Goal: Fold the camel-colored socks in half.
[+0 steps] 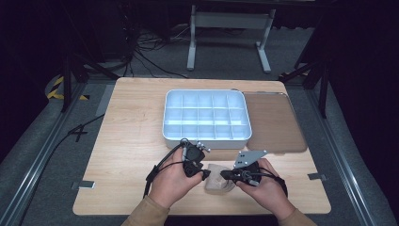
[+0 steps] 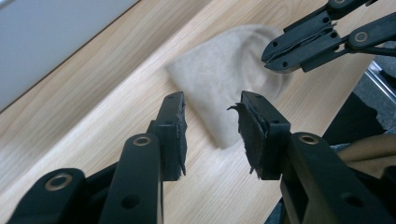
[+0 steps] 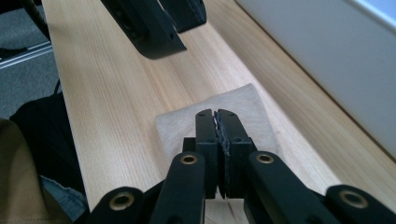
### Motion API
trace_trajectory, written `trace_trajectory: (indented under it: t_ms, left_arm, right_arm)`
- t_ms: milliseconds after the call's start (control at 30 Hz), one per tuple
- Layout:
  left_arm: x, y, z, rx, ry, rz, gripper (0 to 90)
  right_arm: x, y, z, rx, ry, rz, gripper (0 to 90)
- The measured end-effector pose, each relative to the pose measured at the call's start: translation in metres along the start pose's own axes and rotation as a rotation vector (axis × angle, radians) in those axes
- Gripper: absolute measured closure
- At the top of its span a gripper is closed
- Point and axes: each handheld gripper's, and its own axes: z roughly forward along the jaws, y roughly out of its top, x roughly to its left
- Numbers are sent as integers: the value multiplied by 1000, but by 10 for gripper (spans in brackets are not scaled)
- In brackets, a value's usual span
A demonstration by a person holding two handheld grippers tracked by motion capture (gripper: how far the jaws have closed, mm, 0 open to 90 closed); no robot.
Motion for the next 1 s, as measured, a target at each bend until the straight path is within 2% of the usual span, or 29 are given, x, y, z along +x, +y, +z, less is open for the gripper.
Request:
trace_trajectory:
  t_ms: [200,433,567,800,867,967,1000]
  left_arm:
    - [3,-3,3,22,1,8,652]
    - [-2,5,10,36,-11,32,672]
    - [-7,12,15,30,-14,72,696]
    - [-15,23,31,7,-14,159,805]
    - [-15,24,39,26,-22,168,820]
    - [-12,24,50,80,-8,180,825]
    - [-12,24,50,80,-8,180,826]
  right_arm:
    - [1,0,6,24,5,-1,887]
    - [-1,-9,4,46,-16,12,890]
    - [-3,-16,-1,52,-34,28,891]
    - [-4,-27,-3,57,-54,51,891]
    - [-4,-31,-1,65,-58,55,891]
    - [-5,-35,2,73,-62,62,887]
    - [-6,-36,3,75,-63,61,885]
